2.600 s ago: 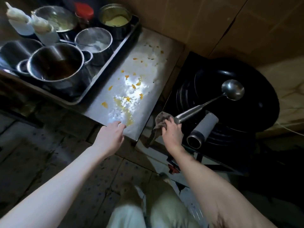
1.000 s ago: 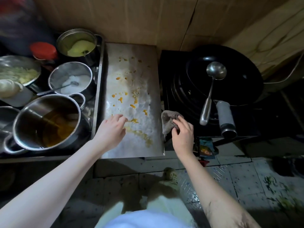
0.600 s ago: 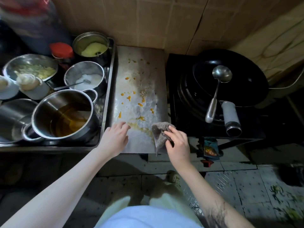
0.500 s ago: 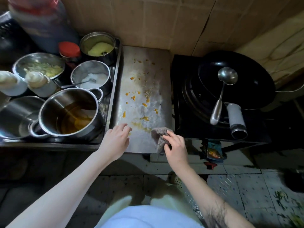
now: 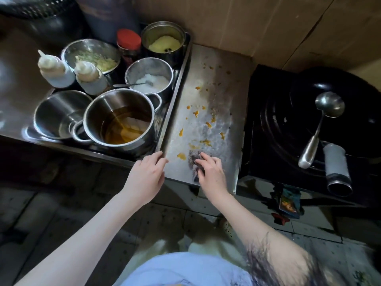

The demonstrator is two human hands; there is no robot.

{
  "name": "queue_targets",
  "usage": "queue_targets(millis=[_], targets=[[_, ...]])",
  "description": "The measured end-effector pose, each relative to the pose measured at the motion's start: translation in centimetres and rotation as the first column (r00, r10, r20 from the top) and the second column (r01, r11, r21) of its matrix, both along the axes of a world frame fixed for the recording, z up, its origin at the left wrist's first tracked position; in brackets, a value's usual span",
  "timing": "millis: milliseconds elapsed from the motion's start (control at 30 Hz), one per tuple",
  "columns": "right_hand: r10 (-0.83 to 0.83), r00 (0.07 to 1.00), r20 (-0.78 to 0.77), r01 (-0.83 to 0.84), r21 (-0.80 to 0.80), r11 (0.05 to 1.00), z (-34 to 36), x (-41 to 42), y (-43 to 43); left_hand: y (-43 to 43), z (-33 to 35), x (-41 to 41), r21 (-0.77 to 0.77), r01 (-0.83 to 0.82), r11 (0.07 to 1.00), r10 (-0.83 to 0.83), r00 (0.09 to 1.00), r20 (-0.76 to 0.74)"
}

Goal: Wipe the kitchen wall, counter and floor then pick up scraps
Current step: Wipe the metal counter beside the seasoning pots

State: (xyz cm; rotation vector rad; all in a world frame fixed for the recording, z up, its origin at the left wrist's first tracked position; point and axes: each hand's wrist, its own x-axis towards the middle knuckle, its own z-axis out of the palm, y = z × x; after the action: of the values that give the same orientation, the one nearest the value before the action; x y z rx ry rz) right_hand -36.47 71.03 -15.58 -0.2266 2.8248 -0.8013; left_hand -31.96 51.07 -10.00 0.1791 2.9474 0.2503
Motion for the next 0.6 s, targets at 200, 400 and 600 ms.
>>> queue_targets(millis=[200, 400, 600], targets=[[0.265, 0.964, 0.018, -0.266, 0.085, 0.96, -0.1, -1.2, -4.9, -1.0, 1.2, 0.9, -0.022, -0.051, 0.998, 0.051, 0.998, -0.022], [0.274, 0.961, -0.03, -0.261, 0.214, 0.941, -0.3, -2.6, -5.6, -1.2, 1.3, 0.9, -0.011, -0.111, 0.994, 0.111, 0.994, -0.02], [0.057, 0.997, -0.046, -0.048, 0.169, 0.984, -0.2, -4.6, -1.4, -0.8, 1.4, 0.2, -0.024, -0.092, 0.996, 0.091, 0.996, -0.008]])
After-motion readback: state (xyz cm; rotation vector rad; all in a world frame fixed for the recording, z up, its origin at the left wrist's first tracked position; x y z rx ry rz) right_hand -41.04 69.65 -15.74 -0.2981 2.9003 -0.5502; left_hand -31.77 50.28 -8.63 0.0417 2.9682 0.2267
